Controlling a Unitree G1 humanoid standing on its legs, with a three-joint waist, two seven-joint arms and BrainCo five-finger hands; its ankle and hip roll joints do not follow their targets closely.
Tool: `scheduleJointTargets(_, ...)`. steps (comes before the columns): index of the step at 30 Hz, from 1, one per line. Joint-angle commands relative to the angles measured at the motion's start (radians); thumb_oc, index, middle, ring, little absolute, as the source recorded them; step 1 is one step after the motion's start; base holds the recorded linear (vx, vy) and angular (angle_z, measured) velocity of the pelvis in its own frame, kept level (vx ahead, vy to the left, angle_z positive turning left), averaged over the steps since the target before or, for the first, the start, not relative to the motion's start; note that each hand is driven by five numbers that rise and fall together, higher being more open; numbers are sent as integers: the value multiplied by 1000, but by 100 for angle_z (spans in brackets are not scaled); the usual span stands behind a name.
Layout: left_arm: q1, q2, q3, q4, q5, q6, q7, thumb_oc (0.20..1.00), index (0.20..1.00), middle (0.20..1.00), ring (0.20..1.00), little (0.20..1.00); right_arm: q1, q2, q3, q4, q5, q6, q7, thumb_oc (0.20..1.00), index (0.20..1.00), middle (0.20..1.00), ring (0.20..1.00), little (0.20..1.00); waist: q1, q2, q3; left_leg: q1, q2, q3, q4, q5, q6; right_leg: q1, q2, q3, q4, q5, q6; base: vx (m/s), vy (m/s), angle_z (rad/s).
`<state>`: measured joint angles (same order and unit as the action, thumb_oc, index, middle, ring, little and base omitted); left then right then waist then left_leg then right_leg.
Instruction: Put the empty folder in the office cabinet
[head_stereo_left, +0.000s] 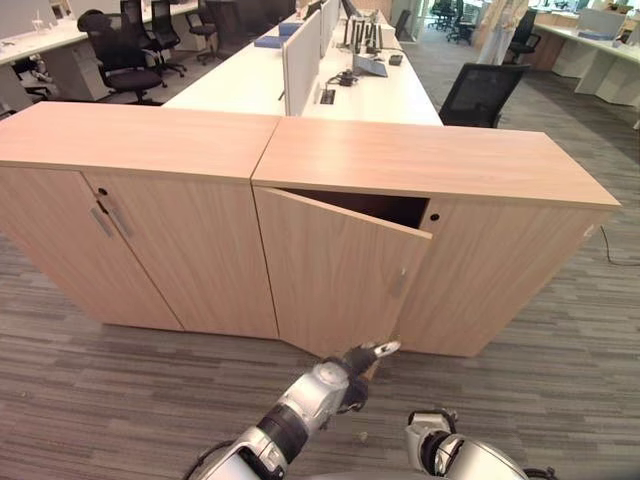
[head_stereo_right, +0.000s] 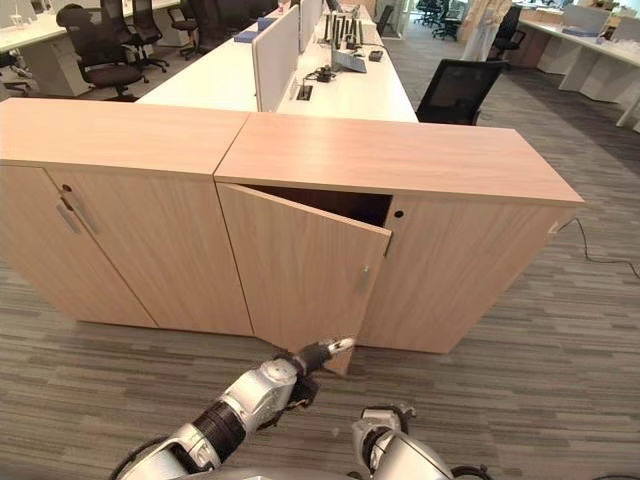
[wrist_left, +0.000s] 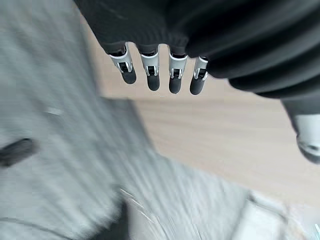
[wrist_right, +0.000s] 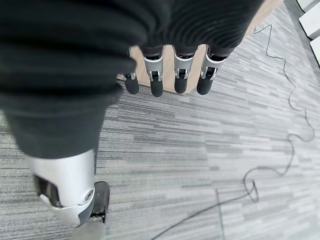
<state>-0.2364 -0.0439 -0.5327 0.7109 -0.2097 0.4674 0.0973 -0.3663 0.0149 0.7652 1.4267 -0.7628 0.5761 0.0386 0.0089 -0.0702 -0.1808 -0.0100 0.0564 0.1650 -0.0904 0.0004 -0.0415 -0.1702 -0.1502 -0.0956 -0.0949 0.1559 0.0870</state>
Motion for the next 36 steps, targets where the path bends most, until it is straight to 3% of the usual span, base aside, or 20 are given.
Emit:
scheduleJointTargets(1,-28,-86,85,87,-8,-41,111,1000,1000,1000,1000,1000,-101,-34,-26,173,72,11,-63,1000,1000,1000,1000,1000,37,38,31,21,-5,-63,3,-53,26,110,63,-12,8,-158,-46,15,-48,0)
scheduleJointTargets(2,31,-43,168,129,-36,-22,148,1000,1000,1000,1000,1000,-76,-72,-88,183,118,4,-115,1000,1000,1000,1000,1000,40,40,33,26,-3,-62,3,-54,23,115,67,-11,8,-159,-48,10,-37,1)
scheduleJointTargets(5,104,6,236,134,-44,-1,177,1000,1000,1000,1000,1000,-36,-96,-163,199,175,-4,-173,1000,1000,1000,1000,1000,45,42,32,26,-1,-60,3,-54,21,115,70,-10,8,-157,-51,11,-28,1)
scheduleJointTargets(8,228,98,416,159,-99,-4,251,1000,1000,1000,1000,1000,90,-204,-358,195,307,-45,-273,1000,1000,1000,1000,1000,47,42,33,34,5,-58,3,-57,12,117,78,-7,8,-156,-56,5,-64,3)
scheduleJointTargets(10,255,113,441,167,-97,-8,270,1000,1000,1000,1000,1000,117,-227,-400,188,338,-57,-291,1000,1000,1000,1000,1000,49,41,29,34,7,-55,3,-58,11,116,80,-5,8,-155,-57,7,-62,-5)
scheduleJointTargets(12,324,129,556,218,-148,-42,350,1000,1000,1000,1000,1000,222,-286,-593,168,488,-111,-357,1000,1000,1000,1000,1000,44,41,31,43,14,-48,3,-61,3,118,89,1,8,-154,-62,7,-99,-11)
scheduleJointTargets(13,364,125,585,234,-155,-96,385,1000,1000,1000,1000,1000,287,-299,-697,147,570,-158,-383,1000,1000,1000,1000,1000,41,39,28,38,19,-42,3,-60,-3,110,93,6,8,-150,-66,4,-106,-14)
scheduleJointTargets(15,409,101,621,209,-197,-127,404,1000,1000,1000,1000,1000,352,-294,-780,97,641,-208,-400,1000,1000,1000,1000,1000,35,40,32,39,31,-34,3,-62,-13,105,102,16,8,-148,-75,-3,-139,-20)
scheduleJointTargets(24,394,80,700,258,-290,-132,278,1000,1000,1000,1000,1000,407,-269,-826,52,695,-268,-373,1000,1000,1000,1000,1000,22,27,44,79,100,16,3,-62,-88,118,156,57,8,-164,-121,16,-144,-13)
scheduleJointTargets(26,365,75,717,273,-309,-158,251,1000,1000,1000,1000,1000,395,-272,-820,67,696,-273,-366,1000,1000,1000,1000,1000,20,6,59,42,103,12,110,-103,-94,128,144,51,8,-165,-135,-7,-163,1)
scheduleJointTargets(27,362,68,725,272,-324,-164,233,1000,1000,1000,1000,1000,391,-274,-813,72,693,-275,-361,1000,1000,1000,1000,1000,22,4,66,30,89,-4,139,-116,-85,132,138,49,8,-163,-134,-40,-47,7)
scheduleJointTargets(28,364,47,745,263,-357,-166,169,1000,1000,1000,1000,1000,392,-276,-805,70,690,-281,-361,1000,1000,1000,1000,1000,24,10,74,5,25,-89,132,-119,-48,132,136,44,8,-167,-134,-40,35,8)
scheduleJointTargets(29,355,27,746,292,-376,-168,169,1000,1000,1000,1000,1000,391,-272,-793,72,690,-286,-363,1000,1000,1000,1000,1000,15,26,73,6,-28,-131,77,-90,-1,133,141,33,8,-170,-132,-24,78,8)
scheduleJointTargets(32,362,9,739,299,-382,-168,181,1000,1000,1000,1000,1000,379,-259,-775,80,688,-287,-377,1000,1000,1000,1000,1000,11,42,68,31,-41,-135,14,-59,19,135,148,36,8,-170,-129,-4,90,9)
scheduleJointTargets(33,345,3,701,312,-370,-184,229,1000,1000,1000,1000,1000,378,-241,-760,80,697,-289,-399,1000,1000,1000,1000,1000,8,48,57,10,-56,-172,3,-42,30,120,152,48,8,-164,-129,-49,88,-6)
scheduleJointTargets(36,328,19,636,319,-289,-217,303,1000,1000,1000,1000,1000,385,-214,-746,82,706,-297,-414,1000,1000,1000,1000,1000,6,54,37,-4,-61,-153,3,-40,41,105,156,62,8,-155,-123,-36,76,-26)
